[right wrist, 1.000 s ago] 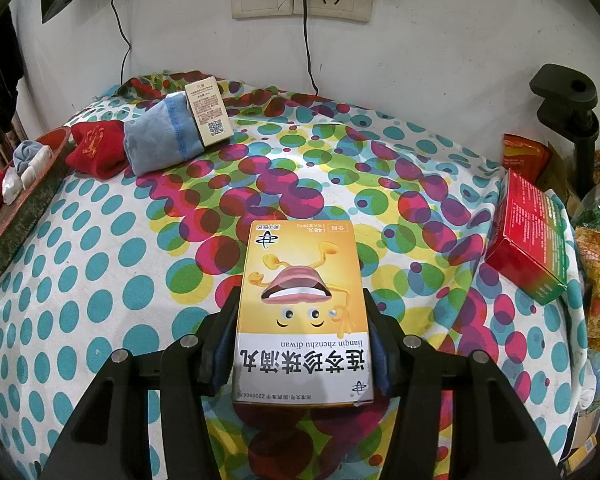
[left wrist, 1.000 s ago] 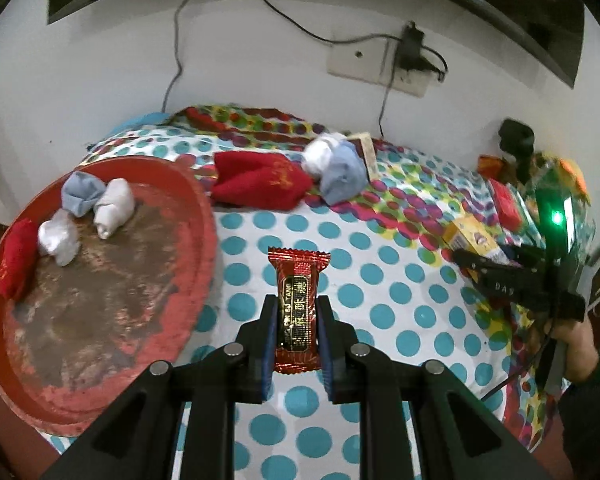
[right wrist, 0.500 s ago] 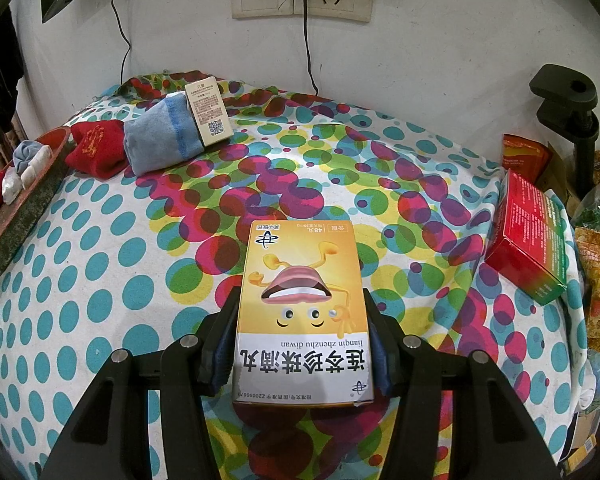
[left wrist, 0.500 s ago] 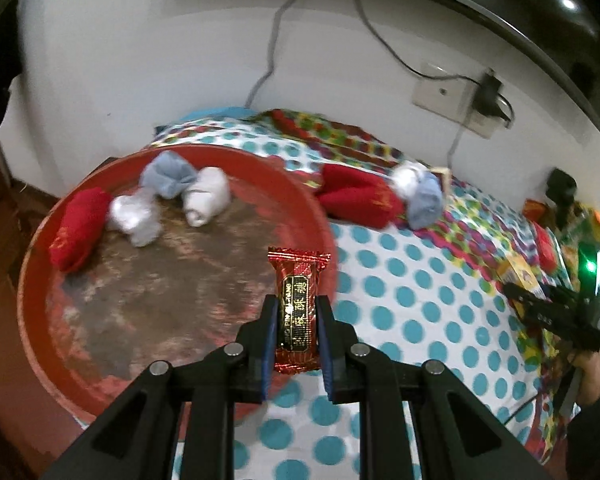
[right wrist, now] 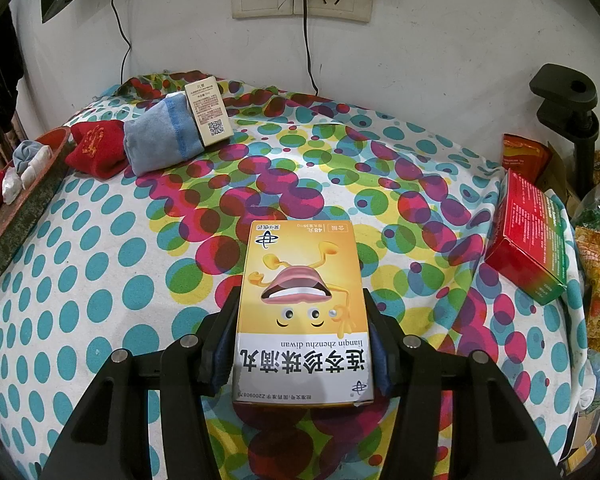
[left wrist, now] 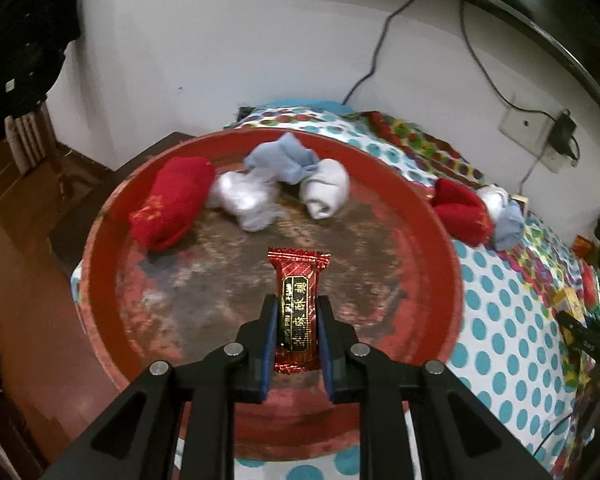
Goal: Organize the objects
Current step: 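Lower the candy bar onto the tray and open the left gripper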
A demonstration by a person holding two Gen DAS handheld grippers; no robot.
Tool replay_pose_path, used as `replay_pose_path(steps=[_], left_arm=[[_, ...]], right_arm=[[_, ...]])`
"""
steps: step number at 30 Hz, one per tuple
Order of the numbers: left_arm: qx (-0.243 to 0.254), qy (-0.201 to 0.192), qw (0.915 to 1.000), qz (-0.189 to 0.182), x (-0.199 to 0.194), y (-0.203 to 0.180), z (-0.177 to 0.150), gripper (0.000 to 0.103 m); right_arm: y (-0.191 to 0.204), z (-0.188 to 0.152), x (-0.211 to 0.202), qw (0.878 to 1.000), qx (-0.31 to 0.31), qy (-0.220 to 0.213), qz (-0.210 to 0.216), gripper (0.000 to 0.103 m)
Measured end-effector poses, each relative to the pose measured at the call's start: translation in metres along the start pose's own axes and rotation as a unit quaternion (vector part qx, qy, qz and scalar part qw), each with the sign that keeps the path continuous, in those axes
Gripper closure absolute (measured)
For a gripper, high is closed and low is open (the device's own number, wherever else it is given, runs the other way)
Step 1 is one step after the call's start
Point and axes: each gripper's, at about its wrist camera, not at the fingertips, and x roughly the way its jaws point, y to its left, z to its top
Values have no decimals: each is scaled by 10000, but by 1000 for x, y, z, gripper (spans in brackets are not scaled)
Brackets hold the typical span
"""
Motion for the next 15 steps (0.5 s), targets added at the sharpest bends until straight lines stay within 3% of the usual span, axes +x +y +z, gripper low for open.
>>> replay_pose_path(steps=[15], left_arm=[[-192,197,9992,284,17,31,1,84]], right_arm=[[0,0,0,10000,-1,0,0,51]])
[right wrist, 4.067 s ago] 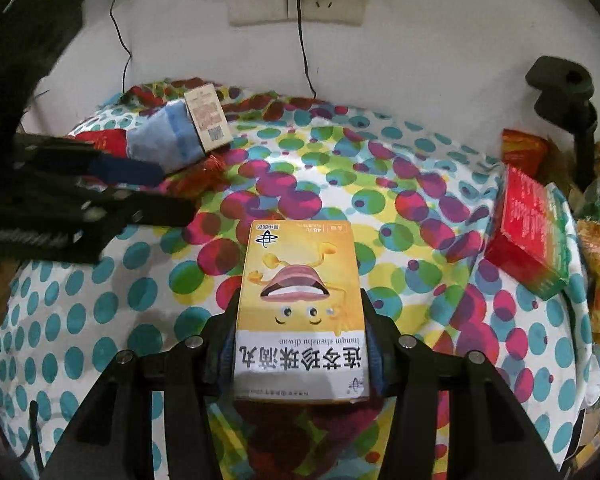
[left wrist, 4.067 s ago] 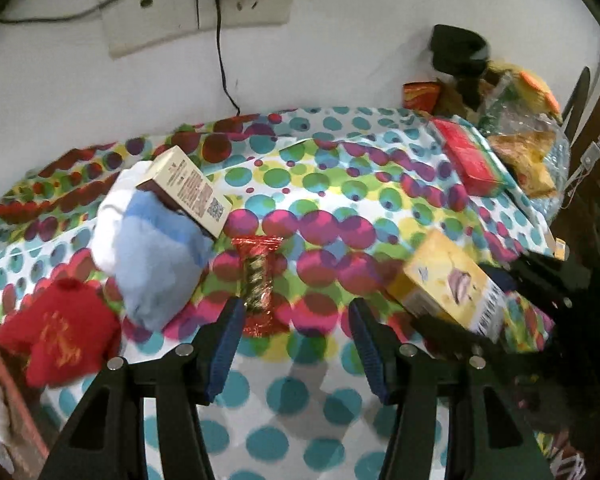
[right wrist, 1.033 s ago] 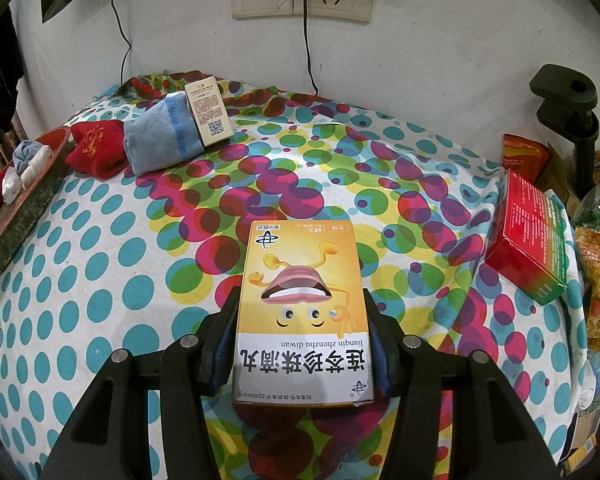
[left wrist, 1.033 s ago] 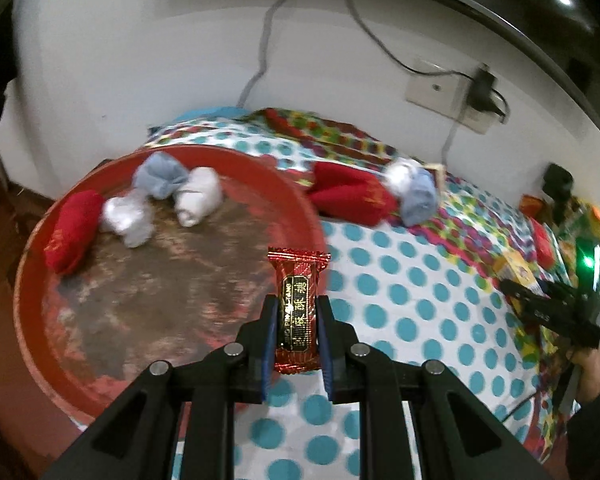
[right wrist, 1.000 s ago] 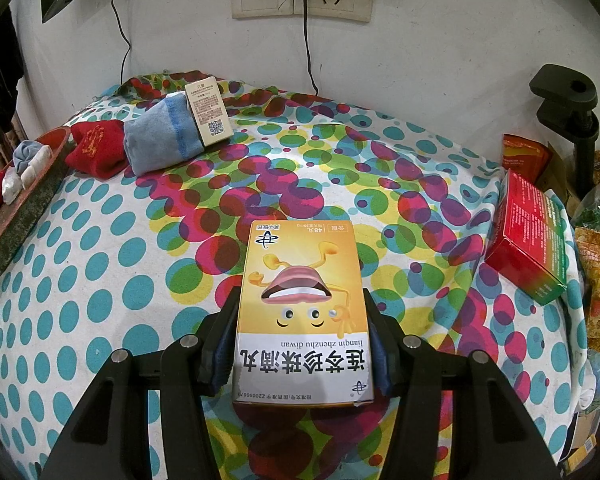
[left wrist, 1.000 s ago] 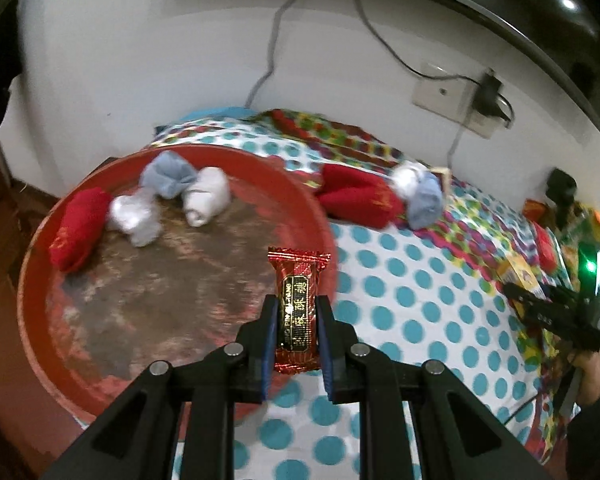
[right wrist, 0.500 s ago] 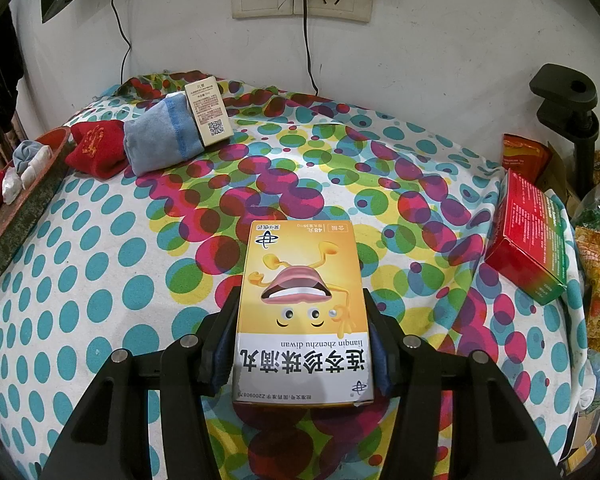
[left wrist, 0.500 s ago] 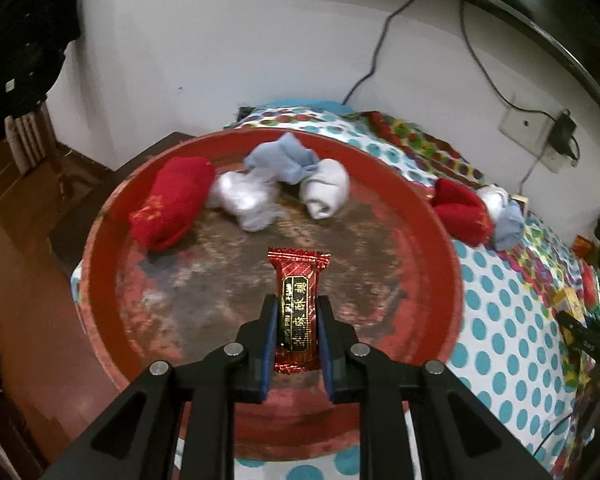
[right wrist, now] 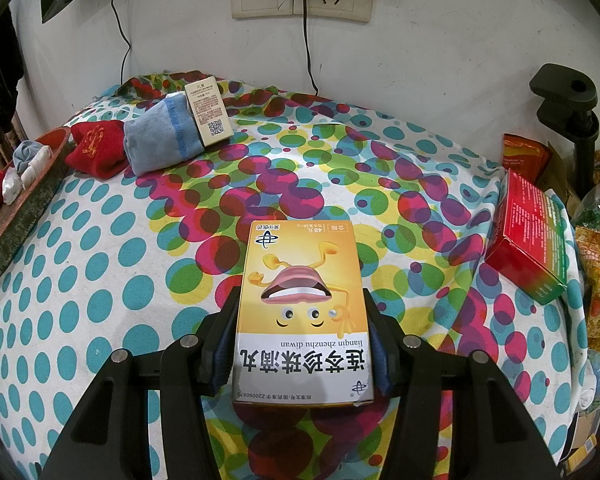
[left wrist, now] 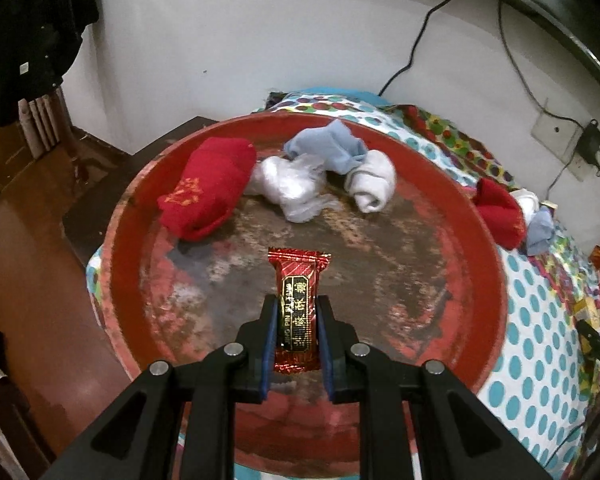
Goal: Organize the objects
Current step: 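Lower the candy bar onto the tray and open the left gripper, then pull the left gripper back from the tray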
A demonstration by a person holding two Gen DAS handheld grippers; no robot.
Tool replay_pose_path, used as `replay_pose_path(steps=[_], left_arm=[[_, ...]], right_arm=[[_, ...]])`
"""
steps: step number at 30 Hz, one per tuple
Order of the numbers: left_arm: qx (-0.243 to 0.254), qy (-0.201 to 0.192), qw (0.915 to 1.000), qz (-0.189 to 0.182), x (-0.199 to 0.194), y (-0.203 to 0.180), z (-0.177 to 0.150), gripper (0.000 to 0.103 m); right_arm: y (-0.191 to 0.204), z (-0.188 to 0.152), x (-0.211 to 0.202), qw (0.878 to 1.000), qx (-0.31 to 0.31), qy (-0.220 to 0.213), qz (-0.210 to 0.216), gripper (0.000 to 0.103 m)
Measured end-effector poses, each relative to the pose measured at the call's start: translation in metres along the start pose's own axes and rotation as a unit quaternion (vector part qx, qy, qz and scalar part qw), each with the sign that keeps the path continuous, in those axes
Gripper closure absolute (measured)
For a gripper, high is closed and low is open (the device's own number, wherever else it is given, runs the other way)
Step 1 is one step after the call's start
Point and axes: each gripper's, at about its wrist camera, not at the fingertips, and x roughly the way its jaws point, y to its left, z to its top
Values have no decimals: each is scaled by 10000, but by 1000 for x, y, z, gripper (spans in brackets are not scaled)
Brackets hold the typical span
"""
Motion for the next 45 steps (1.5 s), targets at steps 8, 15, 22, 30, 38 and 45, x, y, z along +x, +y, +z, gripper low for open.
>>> replay_pose_path(steps=[8,15,22,30,38,45], left_arm=[[-53,81,9998,172,7,20,8,84],[85,143,9991,390,12,31,13,84],[15,186,9989,436,16,41,16,84],[-64,277,9981,555,20,47,16,82],[-2,340,9977,594,16,42,16,74],[89,175,9985,502,-8,31,9,72]], right_arm=[[0,0,0,10000,1,0,0,51],[0,0,0,10000,-1,0,-2,51],[0,0,0,10000,0,0,-4,51],[-1,0,0,10000,-2,0,0,51],[0,0,0,10000,-3,-1,-2,51],[0,0,1,10000,-3,-1,-4,51]])
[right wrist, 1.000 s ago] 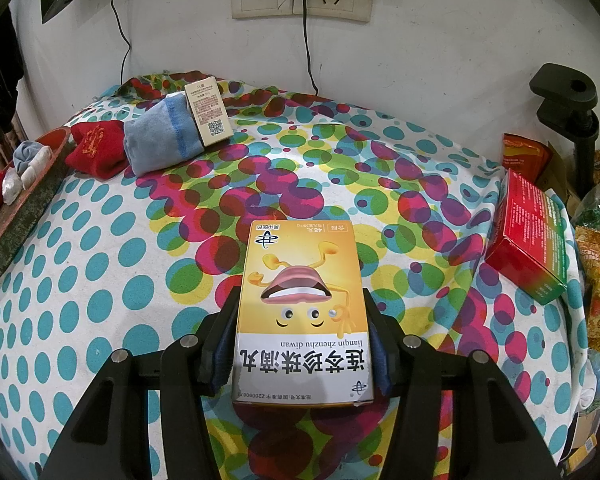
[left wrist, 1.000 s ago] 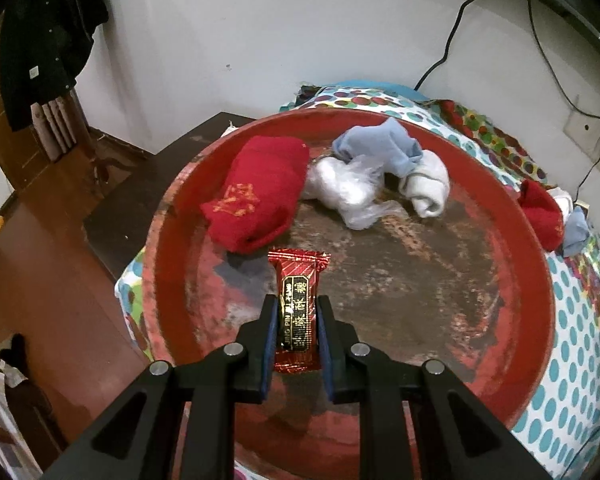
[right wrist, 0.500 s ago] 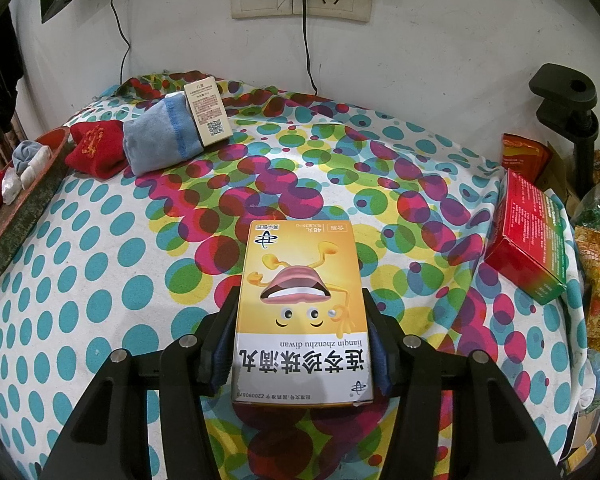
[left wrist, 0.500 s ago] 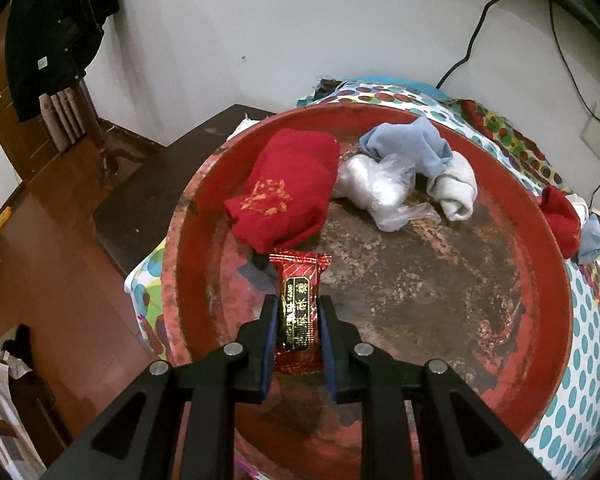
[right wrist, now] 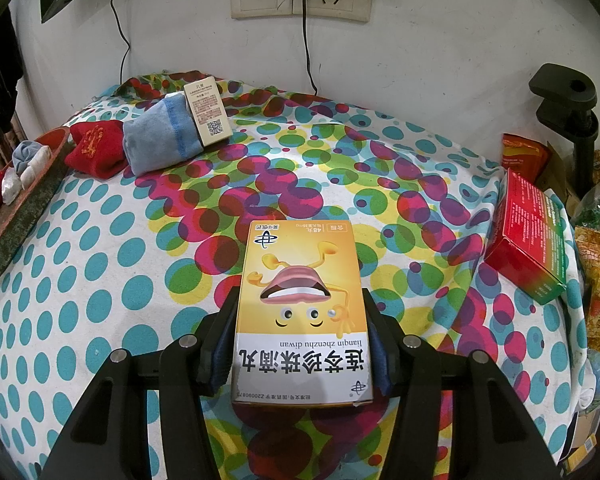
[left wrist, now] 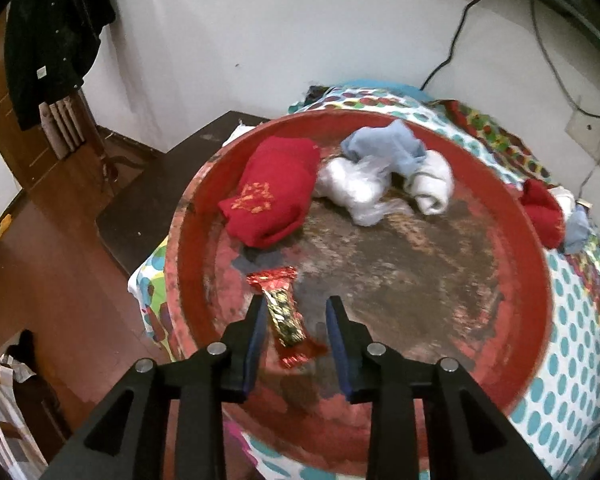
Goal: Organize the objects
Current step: 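Pull the left gripper back from the tray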
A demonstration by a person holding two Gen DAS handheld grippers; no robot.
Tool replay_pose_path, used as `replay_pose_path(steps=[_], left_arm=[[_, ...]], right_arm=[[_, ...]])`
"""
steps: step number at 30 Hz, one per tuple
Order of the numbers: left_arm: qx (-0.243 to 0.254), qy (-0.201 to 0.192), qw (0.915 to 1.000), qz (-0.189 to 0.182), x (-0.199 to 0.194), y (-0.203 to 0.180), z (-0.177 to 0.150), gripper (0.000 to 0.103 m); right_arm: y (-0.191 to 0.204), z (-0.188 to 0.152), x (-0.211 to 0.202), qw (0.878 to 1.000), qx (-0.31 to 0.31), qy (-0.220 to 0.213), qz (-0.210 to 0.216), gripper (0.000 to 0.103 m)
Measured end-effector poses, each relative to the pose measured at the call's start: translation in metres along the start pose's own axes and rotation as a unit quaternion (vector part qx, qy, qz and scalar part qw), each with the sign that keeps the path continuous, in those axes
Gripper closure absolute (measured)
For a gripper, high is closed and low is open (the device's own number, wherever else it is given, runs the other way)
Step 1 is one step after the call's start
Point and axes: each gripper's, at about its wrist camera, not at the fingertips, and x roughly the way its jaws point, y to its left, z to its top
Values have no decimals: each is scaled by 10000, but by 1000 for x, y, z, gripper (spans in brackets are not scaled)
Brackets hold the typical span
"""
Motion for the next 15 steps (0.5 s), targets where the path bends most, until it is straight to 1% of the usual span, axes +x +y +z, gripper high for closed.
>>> replay_pose_path(steps=[2,5,7,13,14,15], left_arm=[[38,-24,9999,-131,-9,-6,-3,71],[254,-50,9994,-214,-21,-20,-8,70],[369,-79,9986,-364,-29,-30,-11,70],[667,-96,9957,-633,-43,-56,-20,70],[740,-110,9952,-632,-46,-60,-22,70],[780,-124,9948,-646,-48,-63,-23,70]], right_arm=[[0,0,0,10000,0,0,-2,51],[0,0,0,10000,0,0,0,51],[0,0,0,10000,-5,0,-6,51],[0,0,0,10000,-4,0,-5,51],[0,0,0,10000,1,0,-1,52],[0,0,-1,10000,-4,-7,12,55]])
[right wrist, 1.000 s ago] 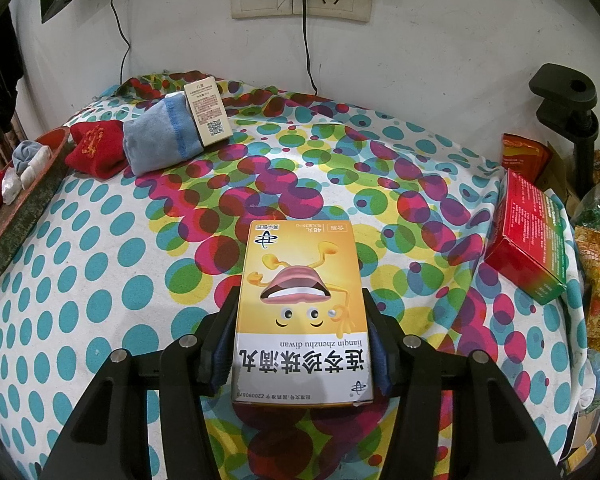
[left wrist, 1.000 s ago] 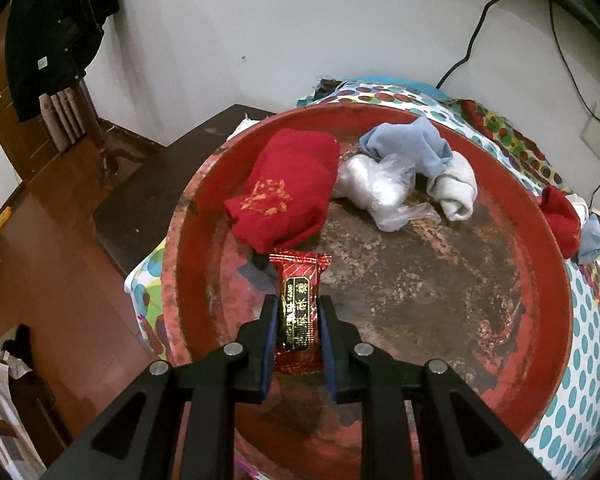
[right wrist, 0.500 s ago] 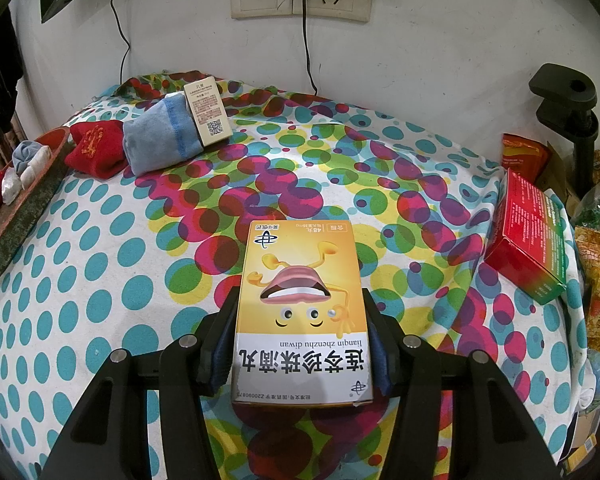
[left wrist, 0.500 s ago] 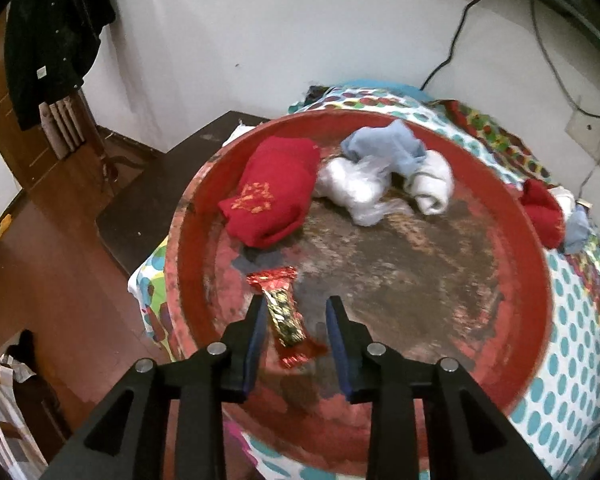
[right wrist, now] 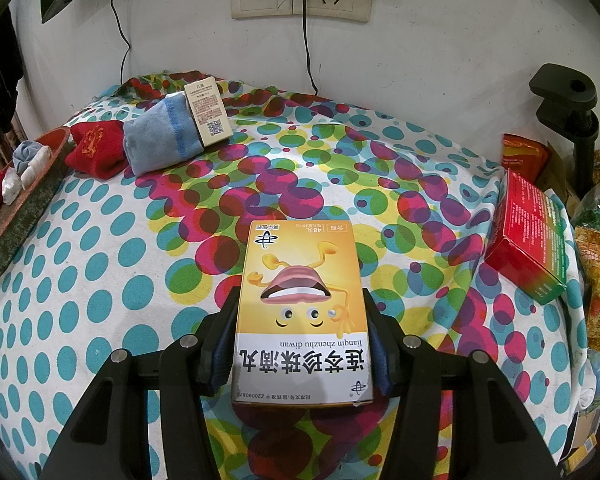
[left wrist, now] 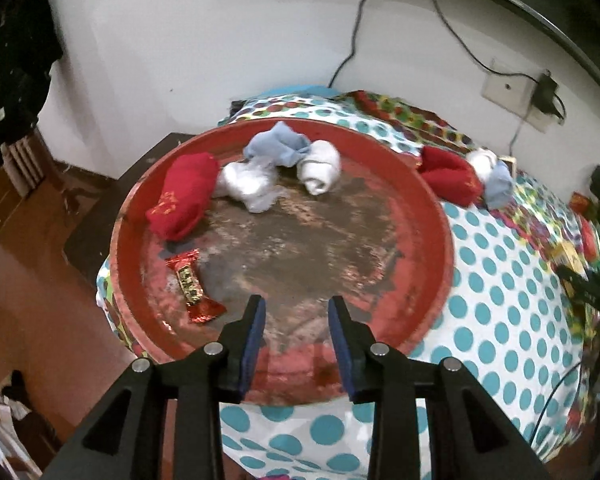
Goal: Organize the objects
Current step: 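Pull the left gripper back from the tray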
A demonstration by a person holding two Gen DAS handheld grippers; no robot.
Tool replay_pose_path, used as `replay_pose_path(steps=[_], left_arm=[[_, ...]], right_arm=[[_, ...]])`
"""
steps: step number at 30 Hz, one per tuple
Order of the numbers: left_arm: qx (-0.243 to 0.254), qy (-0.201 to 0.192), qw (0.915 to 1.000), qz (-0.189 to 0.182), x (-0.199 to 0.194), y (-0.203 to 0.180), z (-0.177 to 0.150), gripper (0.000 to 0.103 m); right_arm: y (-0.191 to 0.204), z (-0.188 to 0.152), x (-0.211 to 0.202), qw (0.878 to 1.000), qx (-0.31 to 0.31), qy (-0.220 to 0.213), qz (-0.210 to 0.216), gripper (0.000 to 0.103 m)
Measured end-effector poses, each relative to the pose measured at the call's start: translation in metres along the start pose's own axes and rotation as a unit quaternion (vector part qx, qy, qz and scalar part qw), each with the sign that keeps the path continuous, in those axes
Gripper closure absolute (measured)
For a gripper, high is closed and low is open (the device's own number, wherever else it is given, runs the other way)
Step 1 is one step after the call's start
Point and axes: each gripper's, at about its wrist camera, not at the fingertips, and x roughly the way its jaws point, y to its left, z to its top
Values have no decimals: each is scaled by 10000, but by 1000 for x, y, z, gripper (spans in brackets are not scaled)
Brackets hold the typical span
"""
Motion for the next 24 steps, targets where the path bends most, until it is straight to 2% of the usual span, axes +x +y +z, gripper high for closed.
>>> replay_pose_path(steps=[6,12,24], left_arm=[[120,-22,9997,-211,-10,-12,-6,70],[209,-104,9995,-197,-18,-11,-15,70],[-60,-103,9992,-385,-27,12,-22,70]], right_arm=[[2,0,0,10000,-22,-11,-19,55],[3,0,0,10000,-44,-16,-49,55],[6,1,-1,9991,-24,-39,-427,55]])
